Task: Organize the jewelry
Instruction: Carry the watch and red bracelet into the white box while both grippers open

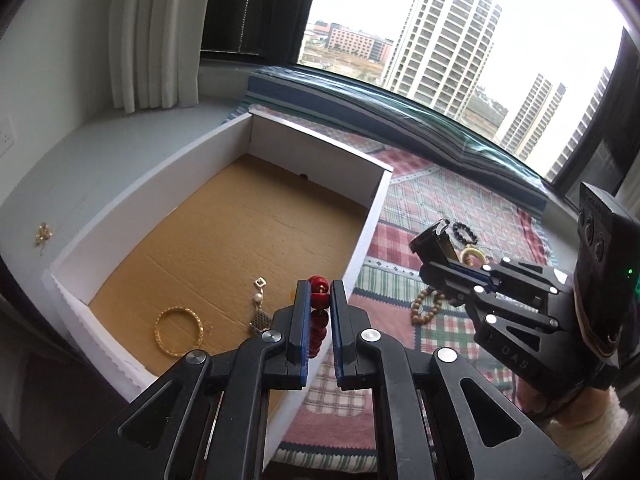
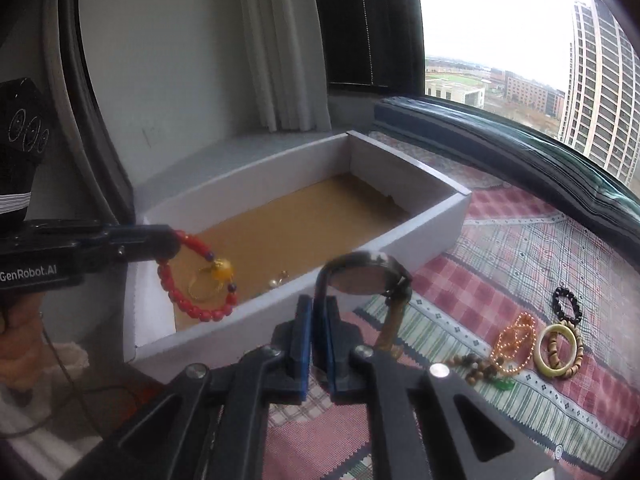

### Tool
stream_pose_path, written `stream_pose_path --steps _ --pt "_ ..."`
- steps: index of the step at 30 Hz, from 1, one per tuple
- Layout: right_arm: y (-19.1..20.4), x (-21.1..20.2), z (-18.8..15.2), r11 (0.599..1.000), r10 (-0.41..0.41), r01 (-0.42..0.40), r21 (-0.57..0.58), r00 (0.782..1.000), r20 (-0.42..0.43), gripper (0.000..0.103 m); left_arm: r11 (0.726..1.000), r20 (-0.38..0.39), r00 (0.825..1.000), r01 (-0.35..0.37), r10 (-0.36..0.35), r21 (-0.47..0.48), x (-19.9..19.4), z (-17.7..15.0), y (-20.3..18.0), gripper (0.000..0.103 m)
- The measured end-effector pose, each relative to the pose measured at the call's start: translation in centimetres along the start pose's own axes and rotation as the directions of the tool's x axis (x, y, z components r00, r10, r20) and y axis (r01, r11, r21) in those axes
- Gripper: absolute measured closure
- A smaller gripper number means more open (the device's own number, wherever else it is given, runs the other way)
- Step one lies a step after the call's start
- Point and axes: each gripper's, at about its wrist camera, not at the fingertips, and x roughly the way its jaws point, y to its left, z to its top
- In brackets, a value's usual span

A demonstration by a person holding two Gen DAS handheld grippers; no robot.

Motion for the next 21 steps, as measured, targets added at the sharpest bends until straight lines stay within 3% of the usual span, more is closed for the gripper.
stream_pose_path --steps 3,7,10,15,16,17,18,19,21 --pt "1.7 3.2 3.7 0.997 0.028 -0.028 -0.073 1.000 0.002 0.097 0.996 -0.017 0.997 -0.073 0.072 -0.046 2.0 0.7 2.8 0.096" --pt "2.7 9.3 6.9 0.990 0.093 -0.099 -0.102 0.994 -0.060 0.097 0.987 -0.077 0.990 -0.129 0.122 -0.092 5.4 0.4 5.5 0.096" --pt "2.7 13.8 7.8 0.987 0.107 -0.121 -0.106 0.986 -0.126 0.097 0.983 -0.127 0.982 -0.152 0.139 -0.105 7.8 -0.4 6.6 0.096" --pt "2.1 19.2 7.6 0.985 0.059 -0.091 -0.144 0.975 -0.213 0.096 0.975 -0.190 0.964 -0.205 0.187 -0.080 10.6 -1.9 6.8 0.092" --pt "1.7 19.9 7.3 0.984 0.049 -0.086 -0.155 0.972 -0.230 0.093 0.972 -0.201 0.958 -0.224 0.206 -0.070 11.0 -2.2 6.7 0.078" --pt "1.7 20.4 7.3 0.984 0.029 -0.069 -0.165 0.972 -0.234 0.093 0.969 -0.210 0.952 -0.240 0.222 -0.065 11.2 -2.4 6.6 0.052" --pt "1.5 20.7 7.3 0.984 0.020 -0.060 -0.167 0.972 -0.232 0.082 0.966 -0.208 0.950 -0.251 0.233 -0.064 11.2 -2.6 6.5 0.040" --pt "1.3 20.4 7.0 0.986 0.015 -0.053 -0.161 0.974 -0.227 0.063 0.964 -0.193 0.951 -0.257 0.241 -0.062 11.1 -2.8 6.3 0.027" --pt "0.7 20.4 7.1 0.989 0.010 -0.041 -0.140 0.977 -0.215 0.056 0.959 -0.172 0.947 -0.281 0.270 -0.043 10.7 -3.0 6.0 0.025"
